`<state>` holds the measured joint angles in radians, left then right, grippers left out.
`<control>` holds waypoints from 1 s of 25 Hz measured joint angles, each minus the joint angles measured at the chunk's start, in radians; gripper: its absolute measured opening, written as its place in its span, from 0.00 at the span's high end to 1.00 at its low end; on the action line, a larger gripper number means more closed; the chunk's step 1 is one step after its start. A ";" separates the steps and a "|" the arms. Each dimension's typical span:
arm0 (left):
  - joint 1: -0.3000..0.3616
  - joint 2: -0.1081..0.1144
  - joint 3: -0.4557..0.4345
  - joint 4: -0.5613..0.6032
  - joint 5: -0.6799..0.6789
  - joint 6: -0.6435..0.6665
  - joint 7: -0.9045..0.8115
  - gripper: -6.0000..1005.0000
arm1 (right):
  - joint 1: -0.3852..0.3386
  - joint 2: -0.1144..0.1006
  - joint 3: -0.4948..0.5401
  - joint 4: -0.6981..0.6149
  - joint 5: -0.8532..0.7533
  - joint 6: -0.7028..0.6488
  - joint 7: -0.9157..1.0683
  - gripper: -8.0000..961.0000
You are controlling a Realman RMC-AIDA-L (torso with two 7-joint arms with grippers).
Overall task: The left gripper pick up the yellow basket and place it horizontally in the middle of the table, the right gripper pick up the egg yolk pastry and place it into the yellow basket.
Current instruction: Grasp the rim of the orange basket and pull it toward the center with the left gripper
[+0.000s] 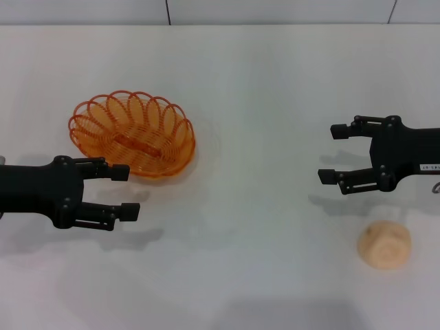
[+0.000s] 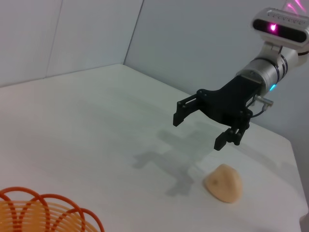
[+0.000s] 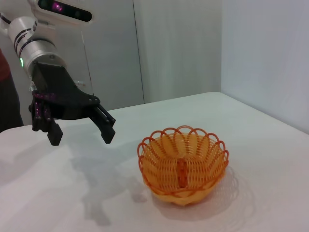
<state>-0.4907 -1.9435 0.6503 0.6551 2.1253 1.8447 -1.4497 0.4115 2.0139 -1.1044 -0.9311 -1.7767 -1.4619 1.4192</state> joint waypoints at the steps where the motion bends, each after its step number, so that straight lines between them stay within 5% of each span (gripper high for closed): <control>1: 0.000 0.000 0.000 0.000 0.000 0.000 0.000 0.13 | 0.000 0.000 0.000 0.000 0.000 0.000 0.000 0.09; 19: 0.002 0.002 -0.015 0.000 0.001 -0.009 -0.037 0.13 | 0.001 0.000 0.000 -0.002 0.000 0.000 -0.002 0.09; 25: -0.007 0.023 -0.005 0.054 0.033 0.001 -0.125 0.13 | 0.004 0.000 0.000 0.000 0.005 0.010 0.000 0.09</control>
<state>-0.4982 -1.9209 0.6458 0.7087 2.1583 1.8460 -1.5751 0.4151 2.0141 -1.1046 -0.9316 -1.7722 -1.4523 1.4189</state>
